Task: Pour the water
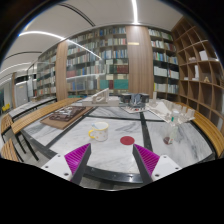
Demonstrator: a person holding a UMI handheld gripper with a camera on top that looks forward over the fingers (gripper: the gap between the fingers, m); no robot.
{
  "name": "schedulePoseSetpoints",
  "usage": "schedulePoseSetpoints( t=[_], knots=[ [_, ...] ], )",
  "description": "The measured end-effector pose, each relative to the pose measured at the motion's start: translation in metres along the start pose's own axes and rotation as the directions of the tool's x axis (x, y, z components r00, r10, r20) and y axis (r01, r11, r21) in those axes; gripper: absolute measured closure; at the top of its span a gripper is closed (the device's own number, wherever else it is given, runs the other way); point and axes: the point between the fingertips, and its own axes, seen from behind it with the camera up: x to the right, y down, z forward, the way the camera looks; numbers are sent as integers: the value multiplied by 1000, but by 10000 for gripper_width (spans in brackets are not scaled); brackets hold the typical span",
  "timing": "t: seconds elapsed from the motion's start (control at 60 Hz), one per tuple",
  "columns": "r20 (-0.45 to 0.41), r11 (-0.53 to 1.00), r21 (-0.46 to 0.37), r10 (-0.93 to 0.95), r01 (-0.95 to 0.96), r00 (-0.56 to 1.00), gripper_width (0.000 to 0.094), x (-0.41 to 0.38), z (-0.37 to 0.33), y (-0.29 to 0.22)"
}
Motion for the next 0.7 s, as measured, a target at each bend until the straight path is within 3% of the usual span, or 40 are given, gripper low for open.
schedulePoseSetpoints(
  t=[0.183, 0.367, 0.5, 0.7],
  knots=[
    [-95, 999, -39, 3, -7, 995, 77, 80, 25, 37],
    [-256, 998, -63, -3, -14, 967, 77, 189, 53, 68],
    [-336, 999, -25, 20, -30, 941, 77, 264, 88, 65],
    [-375, 999, 42, 41, -27, 926, 79, 334, 167, 40]
  ],
)
